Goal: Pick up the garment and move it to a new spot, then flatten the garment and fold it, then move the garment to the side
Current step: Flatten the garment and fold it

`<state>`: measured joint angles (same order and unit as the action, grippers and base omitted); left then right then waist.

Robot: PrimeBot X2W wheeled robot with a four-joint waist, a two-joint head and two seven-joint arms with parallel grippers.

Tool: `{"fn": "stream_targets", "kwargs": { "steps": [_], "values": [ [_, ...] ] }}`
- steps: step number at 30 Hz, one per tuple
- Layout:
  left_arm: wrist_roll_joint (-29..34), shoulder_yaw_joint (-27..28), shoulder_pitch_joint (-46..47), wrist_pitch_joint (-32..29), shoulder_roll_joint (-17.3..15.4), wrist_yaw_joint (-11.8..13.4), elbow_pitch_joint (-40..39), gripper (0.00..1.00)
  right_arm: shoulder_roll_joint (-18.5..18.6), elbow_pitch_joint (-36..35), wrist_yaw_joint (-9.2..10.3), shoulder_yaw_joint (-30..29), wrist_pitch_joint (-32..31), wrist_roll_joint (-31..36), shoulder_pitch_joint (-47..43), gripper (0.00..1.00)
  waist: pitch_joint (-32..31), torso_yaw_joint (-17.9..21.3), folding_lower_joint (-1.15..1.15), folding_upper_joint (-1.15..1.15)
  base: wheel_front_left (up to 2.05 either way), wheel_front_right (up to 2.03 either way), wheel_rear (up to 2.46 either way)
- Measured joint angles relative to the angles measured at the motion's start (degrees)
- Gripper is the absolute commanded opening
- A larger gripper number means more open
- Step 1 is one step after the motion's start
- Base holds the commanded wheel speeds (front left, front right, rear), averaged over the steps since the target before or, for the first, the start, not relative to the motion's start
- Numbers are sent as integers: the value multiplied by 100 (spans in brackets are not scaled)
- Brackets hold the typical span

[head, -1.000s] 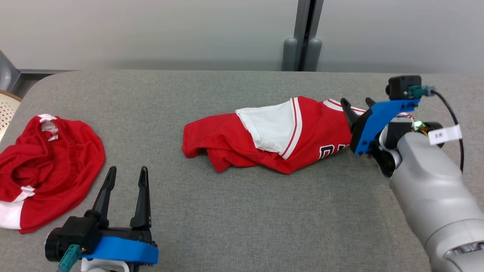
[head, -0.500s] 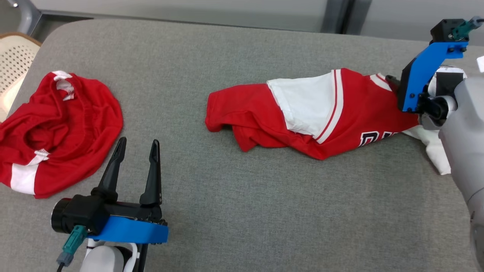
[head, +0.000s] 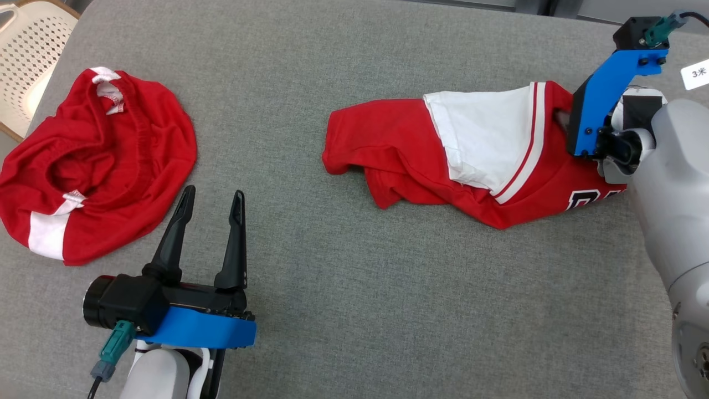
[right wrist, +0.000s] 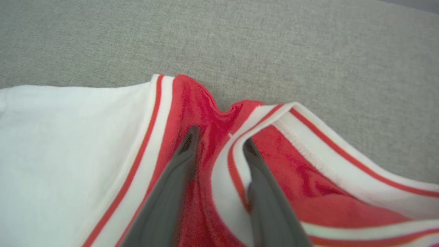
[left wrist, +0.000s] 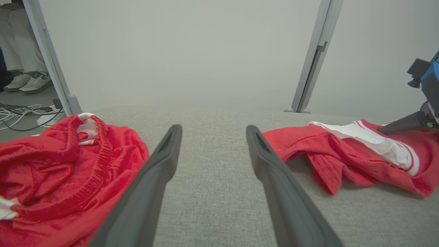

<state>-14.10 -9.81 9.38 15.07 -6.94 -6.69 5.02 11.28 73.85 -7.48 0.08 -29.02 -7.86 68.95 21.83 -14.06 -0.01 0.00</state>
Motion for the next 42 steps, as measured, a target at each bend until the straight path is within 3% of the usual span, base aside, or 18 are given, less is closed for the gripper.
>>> {"fn": "stream_targets", "kwargs": {
  "steps": [7,15,19,22,30,35,40,41,42],
  "values": [
    [8,69,12,0,-12,-19,126,100,-249,-361,0,283,375,-274,-152,0,-167,118,1,0,0,0,0],
    [-147,204,-202,-99,-91,-18,385,100,-304,-1816,0,1561,821,-1076,-1130,0,-597,440,2,0,0,0,0],
    [-272,341,-309,-290,-148,69,411,100,185,-3098,0,2252,1091,-1467,-1922,0,-807,715,2,0,0,0,0],
    [-336,428,-430,-391,-193,140,377,100,646,-4045,-1,2580,1317,-1381,-2595,0,-977,919,2,0,0,0,0],
    [-408,538,-751,-541,-315,274,180,100,1236,-6256,-1,2496,2000,-601,-4469,0,-1392,1354,2,0,0,0,0],
    [-416,552,-871,-579,-333,346,40,100,1563,-7075,-2,2666,2079,-525,-5531,0,-1512,1511,3,0,0,0,0],
    [-439,547,-938,-594,-335,400,-62,100,1894,-7244,-1,2625,1890,-552,-6188,0,-1537,1565,2,0,0,0,0],
    [-448,547,-949,-599,-337,413,-77,100,1928,-7237,-1,2610,1814,-637,-6296,7,-1541,1569,2,0,0,0,0],
    [-450,543,-963,-603,-337,414,-90,100,1941,-7210,-1,2588,1667,-766,-6417,82,-1543,1570,2,0,0,0,0]
  ]
}}
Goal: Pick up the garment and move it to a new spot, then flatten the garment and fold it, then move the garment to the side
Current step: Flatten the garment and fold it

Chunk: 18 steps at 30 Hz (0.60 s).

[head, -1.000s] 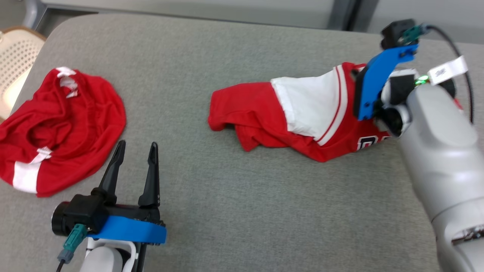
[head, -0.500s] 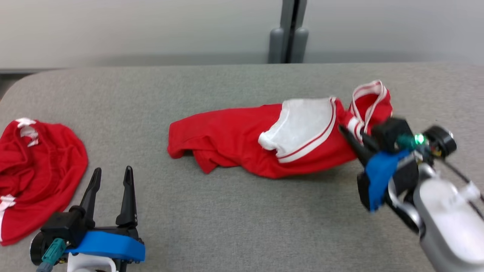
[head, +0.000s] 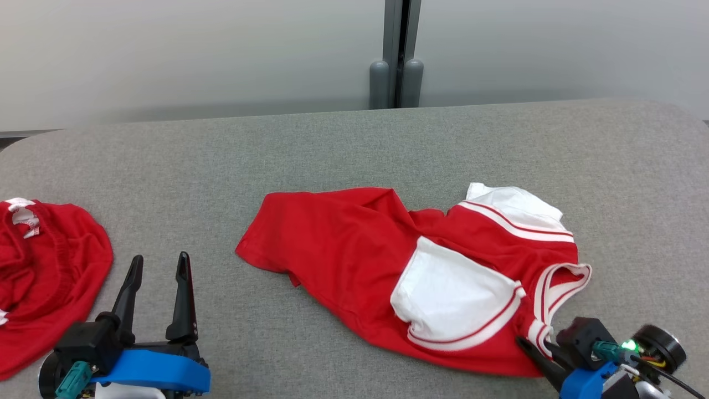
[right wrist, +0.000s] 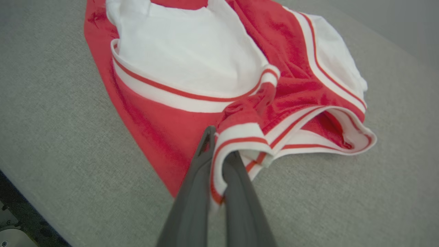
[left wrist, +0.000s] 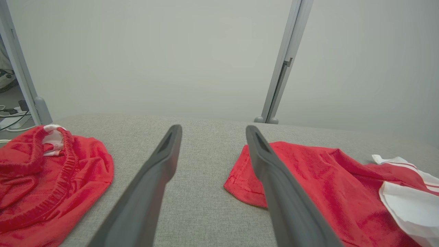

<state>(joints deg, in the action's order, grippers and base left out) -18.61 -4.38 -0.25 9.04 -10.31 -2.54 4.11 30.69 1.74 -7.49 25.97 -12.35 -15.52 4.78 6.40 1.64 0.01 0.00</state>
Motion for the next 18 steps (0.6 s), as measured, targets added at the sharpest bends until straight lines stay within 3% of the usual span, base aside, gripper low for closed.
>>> {"fn": "stream_targets", "kwargs": {
  "steps": [1,4,8,12,18],
  "values": [
    [-1,-2,-9,-12,-3,4,-16,100,40,15,0,8,-109,-67,-119,100,1,-2,0,0,0,0,0],
    [-7,-12,-25,-13,-10,18,-63,100,52,35,0,-188,-537,-512,-458,100,4,-22,0,0,0,0,0],
    [-14,-18,-79,-13,-26,45,-119,100,-112,-62,0,-1185,-942,-798,-776,100,6,-40,0,0,0,0,0],
    [-26,-18,-124,-13,-42,76,-162,100,-888,-434,1,-2430,-1458,-589,-835,100,0,-32,-1,0,0,0,0],
    [-32,-80,-122,-38,-41,99,-211,100,-1951,-528,1,-3426,-2399,-118,-469,100,30,-65,-1,0,0,0,0]
  ]
}}
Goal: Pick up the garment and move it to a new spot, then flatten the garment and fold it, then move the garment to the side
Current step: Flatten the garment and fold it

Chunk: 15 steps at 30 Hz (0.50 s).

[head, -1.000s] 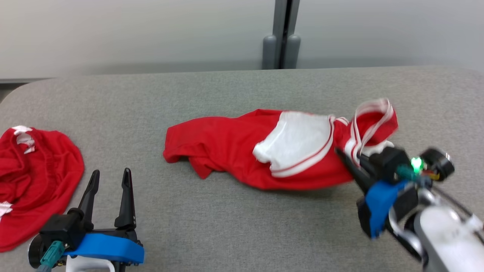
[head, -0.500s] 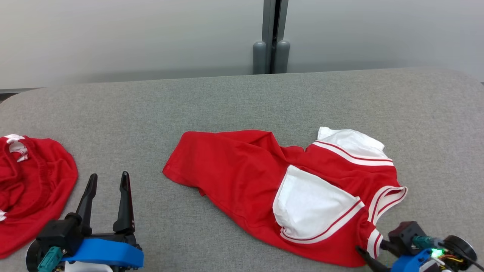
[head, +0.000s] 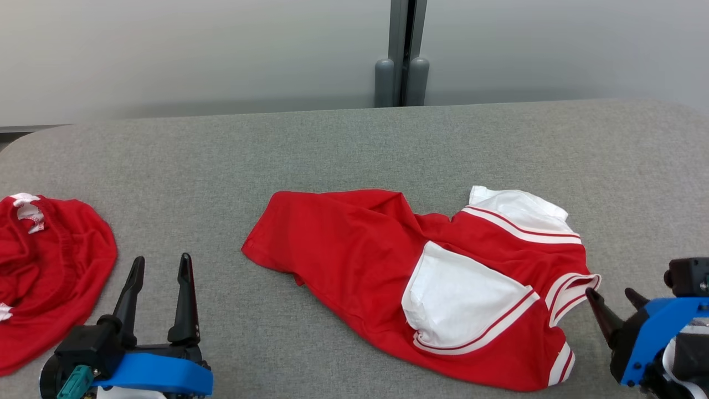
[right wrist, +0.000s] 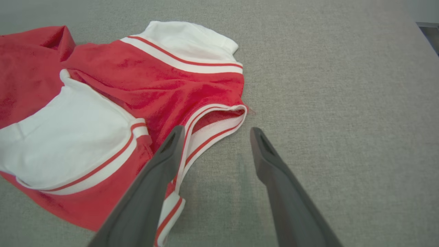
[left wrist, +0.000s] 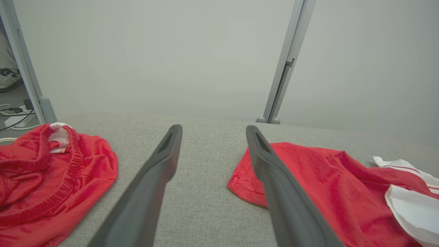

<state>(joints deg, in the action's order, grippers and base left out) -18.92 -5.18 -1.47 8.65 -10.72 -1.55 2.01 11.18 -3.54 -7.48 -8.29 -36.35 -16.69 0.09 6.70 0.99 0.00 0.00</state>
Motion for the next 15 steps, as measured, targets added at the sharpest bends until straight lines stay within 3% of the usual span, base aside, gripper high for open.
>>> {"fn": "stream_targets", "kwargs": {
  "steps": [2,5,9,15],
  "values": [
    [0,-22,17,-2,1,1,-16,100,-378,154,0,-347,-171,256,297,100,19,-17,0,0,0,0,0],
    [0,-59,50,-5,-1,0,-36,100,-662,516,0,-708,-302,643,716,100,48,-54,0,0,0,0,0],
    [-1,-91,57,-8,-18,-2,-51,100,-803,1056,0,-1003,-288,1125,1262,100,89,-116,0,0,0,0,0],
    [-15,-166,101,-32,-24,-33,-58,100,-824,2176,0,-1456,-208,1332,1920,100,171,-262,0,0,0,0,0]
  ]
}}
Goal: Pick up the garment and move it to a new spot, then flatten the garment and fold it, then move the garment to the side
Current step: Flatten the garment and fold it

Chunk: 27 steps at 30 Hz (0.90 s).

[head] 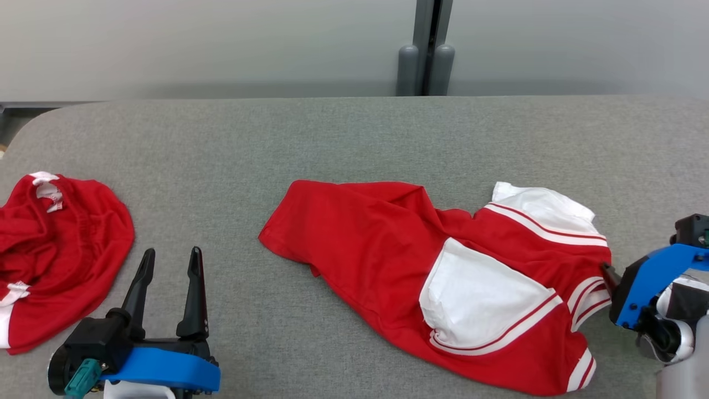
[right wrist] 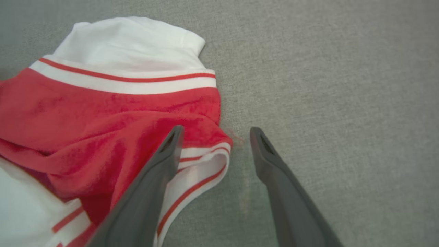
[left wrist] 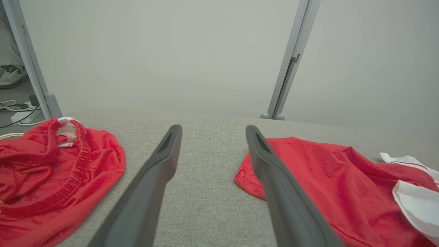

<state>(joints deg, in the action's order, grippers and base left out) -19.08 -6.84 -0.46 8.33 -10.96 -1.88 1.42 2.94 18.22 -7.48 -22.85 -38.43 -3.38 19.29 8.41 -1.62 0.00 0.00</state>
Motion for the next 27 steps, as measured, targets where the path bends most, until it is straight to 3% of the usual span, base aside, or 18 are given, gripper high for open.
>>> {"fn": "stream_targets", "kwargs": {
  "steps": [9,10,11,17,24,27],
  "values": [
    [-18,-83,53,31,9,-16,71,100,30,1265,1,-167,-186,315,420,100,99,-208,0,0,0,0,0],
    [-18,-89,56,33,8,-16,80,100,70,1336,10,-89,-192,277,434,41,95,-223,0,0,0,0,0],
    [-18,-94,57,34,8,-16,93,100,93,1380,12,-34,-174,216,439,0,88,-235,0,0,0,0,0],
    [-53,-87,58,52,-13,10,105,100,-3,1294,7,443,475,14,505,0,51,-255,0,0,0,0,0],
    [-75,-81,56,83,-31,42,102,100,-5,320,0,1291,1416,-191,796,0,-57,-221,0,0,0,0,0],
    [-93,-94,52,87,-32,53,112,100,186,-38,0,1867,1766,-337,912,0,-101,-208,0,0,0,0,0]
  ]
}}
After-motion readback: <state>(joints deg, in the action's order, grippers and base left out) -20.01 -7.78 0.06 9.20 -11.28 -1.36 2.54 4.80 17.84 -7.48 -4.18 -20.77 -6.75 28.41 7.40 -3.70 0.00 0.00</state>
